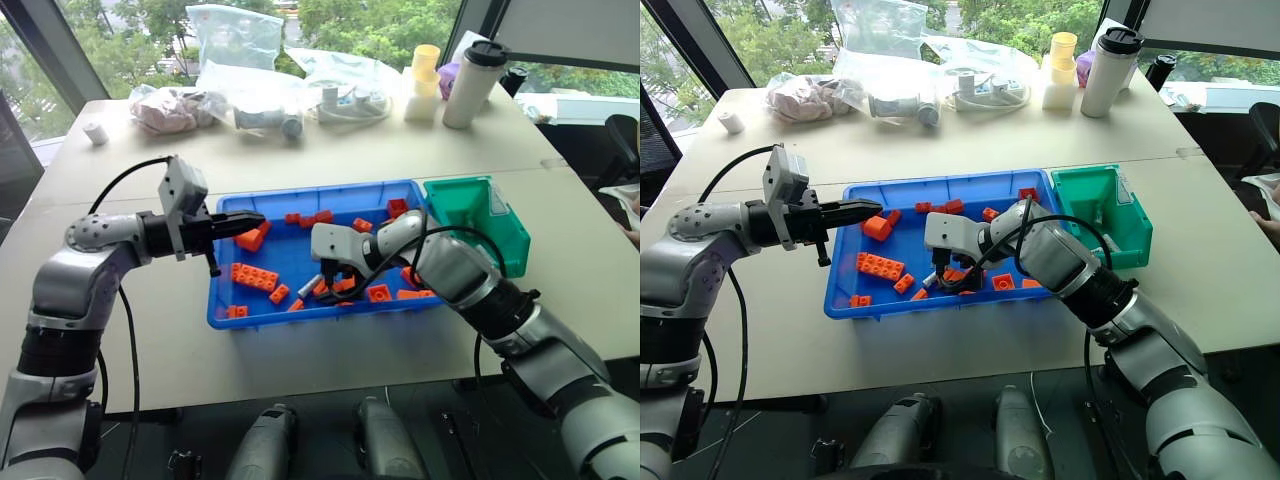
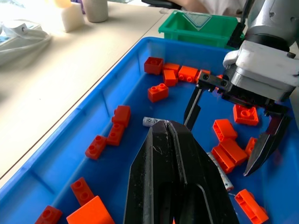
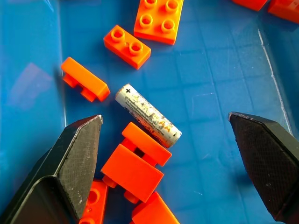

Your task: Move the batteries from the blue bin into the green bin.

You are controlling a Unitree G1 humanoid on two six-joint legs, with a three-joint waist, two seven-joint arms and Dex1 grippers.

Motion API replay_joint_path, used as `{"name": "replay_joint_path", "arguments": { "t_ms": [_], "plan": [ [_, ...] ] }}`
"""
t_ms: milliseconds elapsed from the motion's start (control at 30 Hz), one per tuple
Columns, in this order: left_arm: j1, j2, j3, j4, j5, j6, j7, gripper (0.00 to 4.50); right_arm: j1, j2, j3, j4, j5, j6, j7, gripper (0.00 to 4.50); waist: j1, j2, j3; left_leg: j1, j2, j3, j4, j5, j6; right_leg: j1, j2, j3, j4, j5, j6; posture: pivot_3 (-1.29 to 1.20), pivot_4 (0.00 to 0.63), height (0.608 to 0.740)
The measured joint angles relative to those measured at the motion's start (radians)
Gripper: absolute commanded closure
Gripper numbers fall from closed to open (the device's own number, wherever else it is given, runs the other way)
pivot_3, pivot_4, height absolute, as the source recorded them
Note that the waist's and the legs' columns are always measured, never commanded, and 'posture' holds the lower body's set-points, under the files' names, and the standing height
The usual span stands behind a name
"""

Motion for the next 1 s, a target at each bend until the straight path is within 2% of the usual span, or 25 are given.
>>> {"name": "replay_joint_path", "arguments": {
  "t_ms": [233, 267, 333, 500, 533, 567, 700, 833, 900, 1000],
  "plan": [
    [0.032, 0.005, 0.007, -0.031, -0.003, 0.009, 0.013, 4.5, -0.009, 0.049, 0.011, 0.064, -0.068, -0.08, 0.014, 0.05, -0.002, 0.0, 0.0, 0.0, 0.0, 0.0, 0.0, 0.0, 0.0, 0.0, 0.0, 0.0, 0.0, 0.0, 0.0, 0.0, 0.15, 0.74],
    [0.036, 0.005, 0.012, -0.035, -0.006, 0.014, 0.016, 4.5, -0.013, 0.061, 0.011, 0.074, -0.078, -0.088, 0.014, 0.27, -0.002, 0.0, 0.0, 0.0, 0.0, 0.0, 0.0, 0.0, 0.0, 0.0, 0.0, 0.0, 0.0, 0.0, 0.0, 0.0, 0.15, 0.74],
    [0.046, 0.005, 0.021, -0.048, -0.009, 0.017, 0.022, 4.5, -0.016, 0.078, 0.012, 0.093, -0.093, -0.105, 0.014, 0.9, -0.002, 0.0, 0.0, 0.0, 0.0, 0.0, 0.0, 0.0, 0.0, 0.0, 0.0, 0.0, 0.0, 0.0, 0.0, 0.0, 0.15, 0.74],
    [0.057, 0.005, 0.024, -0.063, -0.013, 0.02, 0.039, 4.5, -0.031, 0.097, 0.012, 0.126, -0.129, -0.112, 0.024, 3.48, -0.001, 0.0, 0.0, 0.0, 0.0, 0.0, 0.0, 0.0, 0.0, 0.0, 0.0, 0.0, 0.0, 0.0, 0.0, 0.0, 0.15, 0.74],
    [0.058, 0.005, 0.025, -0.063, -0.014, 0.02, 0.042, 4.5, -0.032, 0.1, 0.011, 0.129, -0.132, -0.112, 0.027, 4.16, -0.001, 0.0, 0.0, 0.0, 0.0, 0.0, 0.0, 0.0, 0.0, 0.0, 0.0, 0.0, 0.0, 0.0, 0.0, 0.0, 0.15, 0.74],
    [0.059, 0.004, 0.025, -0.063, -0.014, 0.02, 0.043, 4.5, -0.034, 0.101, 0.011, 0.131, -0.136, -0.11, 0.031, 4.45, -0.001, 0.0, 0.0, 0.0, 0.0, 0.0, 0.0, 0.0, 0.0, 0.0, 0.0, 0.0, 0.0, 0.0, 0.0, 0.0, 0.15, 0.74],
    [0.061, -0.002, 0.025, -0.063, -0.014, 0.017, 0.052, 4.5, -0.044, 0.101, -0.016, 0.131, -0.134, -0.074, 0.036, 4.45, -0.001, 0.0, 0.0, 0.0, 0.0, 0.0, 0.0, 0.0, 0.0, 0.0, 0.0, 0.0, 0.0, 0.0, 0.0, 0.0, 0.15, 0.74],
    [0.062, -0.008, 0.024, -0.066, -0.015, 0.015, 0.062, 4.5, -0.06, 0.087, -0.19, 0.052, -0.095, 0.059, -0.031, 4.45, 0.002, 0.0, 0.0, 0.0, 0.0, -0.001, 0.0, 0.0, 0.0, 0.0, 0.0, 0.0, 0.0, 0.0, 0.0, 0.0, 0.15, 0.74],
    [0.061, -0.011, 0.024, -0.066, -0.015, 0.014, 0.062, 4.5, -0.062, 0.042, -0.277, -0.021, -0.075, 0.133, -0.054, 4.45, 0.008, 0.0, 0.0, 0.0, 0.0, -0.001, 0.0, 0.0, 0.0, 0.0, 0.0, 0.0, 0.0, 0.0, 0.0, 0.0, 0.15, 0.74],
    [0.059, -0.016, 0.023, -0.064, -0.015, 0.012, 0.06, 4.5, -0.02, -0.085, -0.417, -0.141, -0.053, 0.264, -0.09, 4.45, 0.027, 0.0, 0.0, 0.0, -0.001, 0.0, 0.0, -0.001, 0.002, 0.001, -0.001, 0.0, -0.002, 0.0, 0.0, 0.0, 0.15, 0.74]
  ]
}}
